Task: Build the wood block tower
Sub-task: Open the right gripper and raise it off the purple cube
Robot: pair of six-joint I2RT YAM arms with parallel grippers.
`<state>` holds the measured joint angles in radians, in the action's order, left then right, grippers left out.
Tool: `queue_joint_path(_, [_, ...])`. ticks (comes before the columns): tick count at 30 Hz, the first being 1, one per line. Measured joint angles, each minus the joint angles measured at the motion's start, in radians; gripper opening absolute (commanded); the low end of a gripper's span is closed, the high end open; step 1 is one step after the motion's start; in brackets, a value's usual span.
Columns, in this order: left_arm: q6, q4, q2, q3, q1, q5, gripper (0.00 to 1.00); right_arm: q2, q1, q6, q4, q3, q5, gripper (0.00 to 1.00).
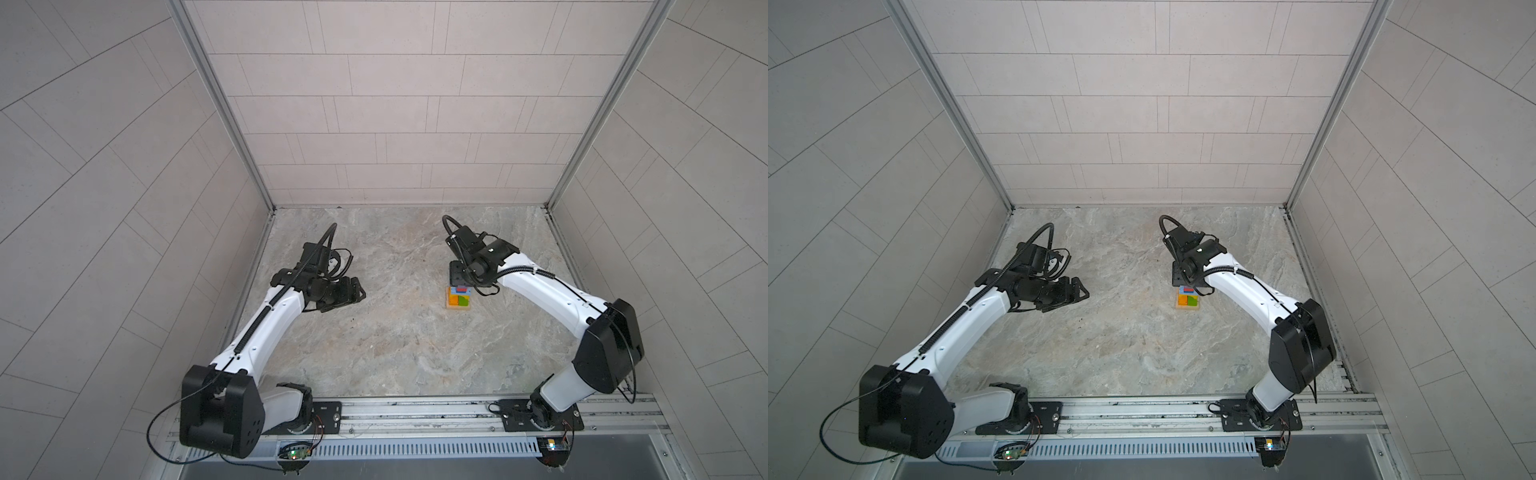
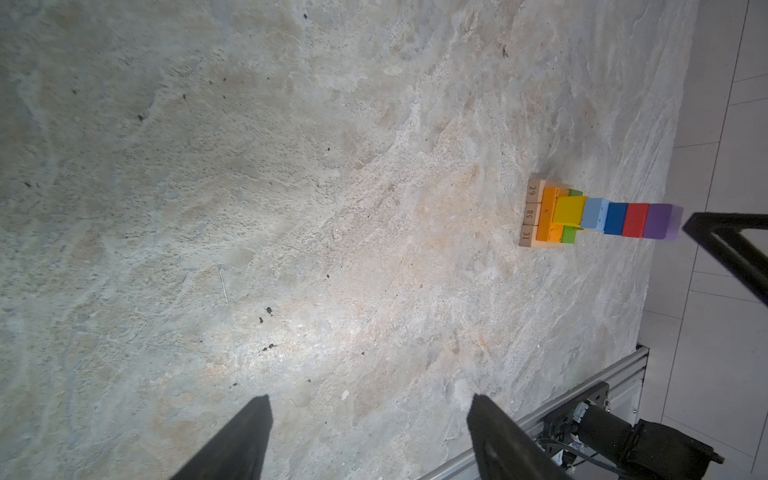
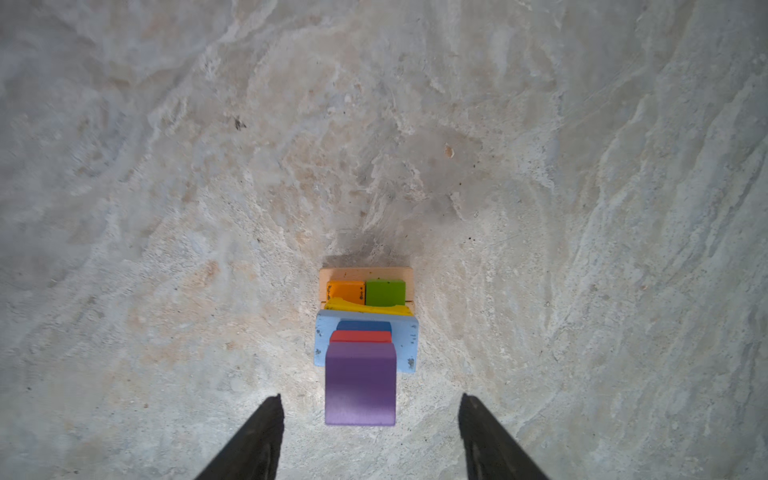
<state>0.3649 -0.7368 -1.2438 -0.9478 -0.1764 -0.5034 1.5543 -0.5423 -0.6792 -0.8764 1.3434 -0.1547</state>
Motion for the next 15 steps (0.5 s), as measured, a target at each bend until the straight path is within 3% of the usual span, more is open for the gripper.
queue_joint_path(5, [0.002,0.006,0.011,0.0,0.0,0.013,1.0,-0.111,0.0,0.031,0.024,-0.028,-0.021,0.98])
queue_joint_path(15, [0.012,0.039,0.037,0.001,0.0,0.062,1.0,-0.325,0.008,0.121,0.132,-0.164,-0.082,0.99])
